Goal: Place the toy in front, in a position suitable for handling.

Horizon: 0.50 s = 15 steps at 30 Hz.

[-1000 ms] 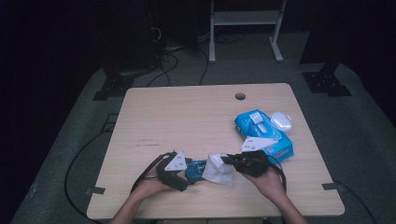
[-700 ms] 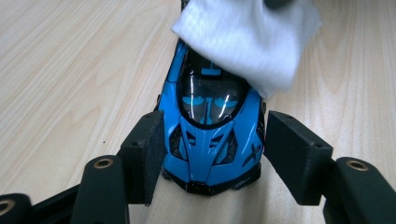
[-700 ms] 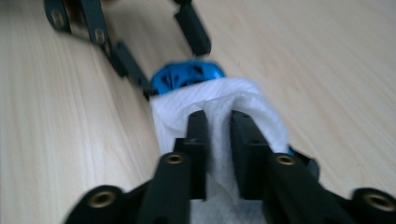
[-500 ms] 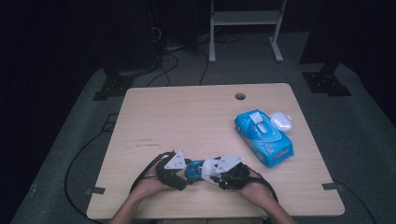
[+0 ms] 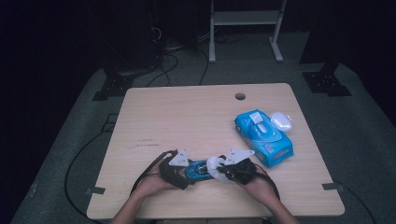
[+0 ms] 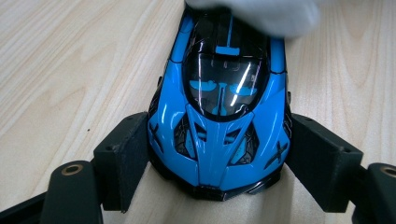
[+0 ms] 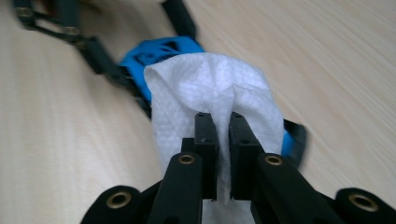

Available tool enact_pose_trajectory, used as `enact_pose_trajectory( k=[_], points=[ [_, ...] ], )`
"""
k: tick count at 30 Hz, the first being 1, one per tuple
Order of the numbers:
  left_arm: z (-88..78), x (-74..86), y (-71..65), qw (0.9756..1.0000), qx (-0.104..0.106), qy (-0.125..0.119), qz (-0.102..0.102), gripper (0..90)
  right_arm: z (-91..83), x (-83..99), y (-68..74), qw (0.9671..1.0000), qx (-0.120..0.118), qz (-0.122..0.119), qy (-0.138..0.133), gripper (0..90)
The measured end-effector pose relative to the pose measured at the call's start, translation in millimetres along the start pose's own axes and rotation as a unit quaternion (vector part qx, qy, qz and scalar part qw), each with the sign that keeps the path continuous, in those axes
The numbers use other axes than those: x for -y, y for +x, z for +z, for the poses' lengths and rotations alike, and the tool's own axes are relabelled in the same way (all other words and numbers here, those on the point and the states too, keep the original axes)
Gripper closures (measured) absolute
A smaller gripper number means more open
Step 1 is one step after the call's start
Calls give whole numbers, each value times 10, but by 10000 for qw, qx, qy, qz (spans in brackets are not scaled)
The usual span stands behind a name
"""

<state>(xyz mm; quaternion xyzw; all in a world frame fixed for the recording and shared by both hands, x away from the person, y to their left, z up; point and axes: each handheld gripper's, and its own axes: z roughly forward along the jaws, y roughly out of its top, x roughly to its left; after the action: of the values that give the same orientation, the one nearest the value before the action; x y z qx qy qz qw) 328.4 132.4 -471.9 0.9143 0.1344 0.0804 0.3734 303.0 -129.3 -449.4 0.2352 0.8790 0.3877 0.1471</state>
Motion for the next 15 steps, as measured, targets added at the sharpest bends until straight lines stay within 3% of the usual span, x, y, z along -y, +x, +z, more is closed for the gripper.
enact_pose_trajectory(
  k=[4, 5, 8, 11, 12, 15],
  points=[
    [8, -24, -36, 10000, -24, 4, 3, 251, -12, 47, -77, 9997, 130, 194, 53, 845],
    [13, -37, -46, 10000, -59, 34, 17, 252, -8, 32, -50, 9997, 154, 163, 31, 846],
    [35, -60, -83, 9999, -161, 45, 40, 252, 83, -47, 95, 9998, -146, 52, -103, 844],
    [26, -52, -74, 9999, -121, 45, -10, 253, 119, -124, 165, 9997, -150, -165, -51, 844],
    [22, -50, -68, 9999, -109, 60, 9, 253, 108, -117, 137, 9998, -119, -132, -34, 844],
    [20, -42, -64, 10000, -82, 36, -8, 252, 30, -19, -1, 9994, 286, -56, 187, 845]
  ],
)
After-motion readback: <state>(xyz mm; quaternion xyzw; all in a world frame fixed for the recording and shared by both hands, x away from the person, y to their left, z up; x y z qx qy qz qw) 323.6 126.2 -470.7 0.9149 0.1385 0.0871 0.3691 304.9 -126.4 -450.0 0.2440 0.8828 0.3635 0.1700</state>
